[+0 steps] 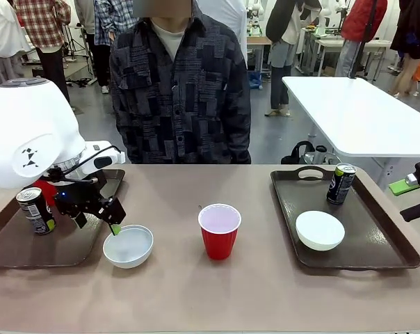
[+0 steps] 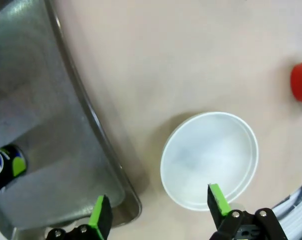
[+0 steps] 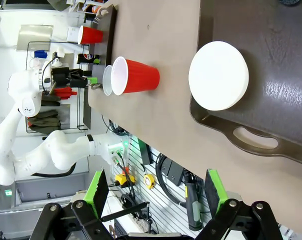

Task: Prepare tableware on both trays.
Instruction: Pick up a Picnic Bowl from the table and place it on a Handle tray.

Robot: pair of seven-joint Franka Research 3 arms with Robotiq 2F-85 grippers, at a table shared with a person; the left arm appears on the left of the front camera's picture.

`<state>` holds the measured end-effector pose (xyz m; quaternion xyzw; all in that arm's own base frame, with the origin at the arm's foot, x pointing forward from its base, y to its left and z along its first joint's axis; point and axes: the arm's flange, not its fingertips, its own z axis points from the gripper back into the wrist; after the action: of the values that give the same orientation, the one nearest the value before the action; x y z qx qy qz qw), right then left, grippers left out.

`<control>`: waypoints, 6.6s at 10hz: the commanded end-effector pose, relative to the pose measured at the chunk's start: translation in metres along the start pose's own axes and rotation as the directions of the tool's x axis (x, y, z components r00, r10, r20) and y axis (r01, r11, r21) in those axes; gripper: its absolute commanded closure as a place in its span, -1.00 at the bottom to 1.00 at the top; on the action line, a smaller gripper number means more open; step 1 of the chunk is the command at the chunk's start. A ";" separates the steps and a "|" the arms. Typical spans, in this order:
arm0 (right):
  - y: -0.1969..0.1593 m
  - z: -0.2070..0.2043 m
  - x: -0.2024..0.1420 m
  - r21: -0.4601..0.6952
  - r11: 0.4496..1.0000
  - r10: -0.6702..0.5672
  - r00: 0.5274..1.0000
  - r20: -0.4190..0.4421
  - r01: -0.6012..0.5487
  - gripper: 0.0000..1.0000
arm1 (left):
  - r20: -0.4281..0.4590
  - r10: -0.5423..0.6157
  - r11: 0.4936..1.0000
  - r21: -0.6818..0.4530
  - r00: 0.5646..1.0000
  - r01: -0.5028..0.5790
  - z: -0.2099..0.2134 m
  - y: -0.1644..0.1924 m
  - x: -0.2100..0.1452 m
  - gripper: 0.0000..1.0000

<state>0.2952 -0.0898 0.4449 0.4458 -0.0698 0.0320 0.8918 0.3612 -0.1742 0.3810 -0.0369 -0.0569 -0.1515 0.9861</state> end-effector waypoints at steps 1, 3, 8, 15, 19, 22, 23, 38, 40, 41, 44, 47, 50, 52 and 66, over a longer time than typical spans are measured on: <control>0.000 0.001 0.001 0.026 1.000 0.011 1.000 0.012 -0.012 -1.00 | -0.006 -0.018 1.000 -0.009 1.000 0.018 0.004 0.000 -0.003 -1.00; 0.000 0.001 0.001 0.026 1.000 0.011 1.000 0.012 -0.012 -1.00 | 0.015 -0.038 0.999 0.024 0.999 0.037 -0.005 -0.007 0.001 -1.00; 0.000 0.001 0.001 0.026 1.000 0.011 1.000 0.012 -0.012 -1.00 | -0.020 -0.067 0.997 0.033 0.998 0.067 -0.042 -0.012 0.011 0.22; 0.000 0.001 0.001 0.026 1.000 0.011 1.000 0.012 -0.012 -1.00 | -0.037 -0.069 0.997 0.021 0.997 0.070 -0.050 -0.014 0.012 1.00; 0.000 0.001 0.001 0.026 1.000 0.011 1.000 0.012 -0.012 -1.00 | -0.010 -0.032 0.999 -0.009 0.999 0.032 -0.042 -0.011 0.014 1.00; 0.000 0.001 0.001 0.026 1.000 0.011 1.000 0.012 -0.012 -1.00 | 0.034 0.033 0.993 -0.114 0.999 -0.029 0.008 0.009 0.009 1.00; 0.000 0.001 0.001 0.026 1.000 0.011 1.000 0.012 -0.012 -1.00 | 0.050 0.051 0.992 -0.117 0.997 -0.045 0.023 0.021 0.003 1.00; 0.000 0.001 0.001 0.026 1.000 0.011 1.000 0.012 -0.012 -1.00 | 0.047 0.261 0.965 -0.027 0.964 -0.260 0.043 0.159 -0.016 0.91; 0.000 0.001 0.001 0.026 1.000 0.011 1.000 0.012 -0.012 -1.00 | -0.001 0.221 0.975 0.036 0.975 -0.221 0.011 0.149 -0.011 0.91; 0.000 0.001 0.001 0.026 1.000 0.011 1.000 0.012 -0.012 -1.00 | -0.015 0.210 0.976 0.068 0.978 -0.208 0.001 0.146 -0.011 0.91; 0.000 0.001 0.001 0.026 1.000 0.011 1.000 0.012 -0.012 -1.00 | -0.066 0.184 0.980 0.084 0.981 -0.178 -0.022 0.139 -0.010 0.91; 0.000 0.001 0.001 0.026 1.000 0.011 1.000 0.012 -0.012 -1.00 | -0.074 0.179 0.981 0.086 0.981 -0.173 -0.026 0.139 -0.009 0.91; 0.000 0.001 0.001 0.026 1.000 0.011 1.000 0.012 -0.012 -1.00 | -0.068 0.183 0.981 0.085 0.981 -0.177 -0.023 0.141 -0.009 0.30; 0.000 0.001 0.001 0.026 1.000 0.011 1.000 0.012 -0.012 -1.00 | -0.056 0.181 0.981 0.079 0.982 -0.176 -0.017 0.142 -0.008 -0.09; 0.000 0.001 0.001 0.026 1.000 0.011 1.000 0.012 -0.012 -1.00 | 0.075 0.067 0.995 0.070 0.995 -0.072 0.045 0.074 0.009 -1.00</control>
<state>0.2951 -0.0896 0.4451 0.4455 -0.0694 0.0321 0.8920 0.3881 -0.0876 0.4184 -0.0063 -0.0944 -0.1152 0.9888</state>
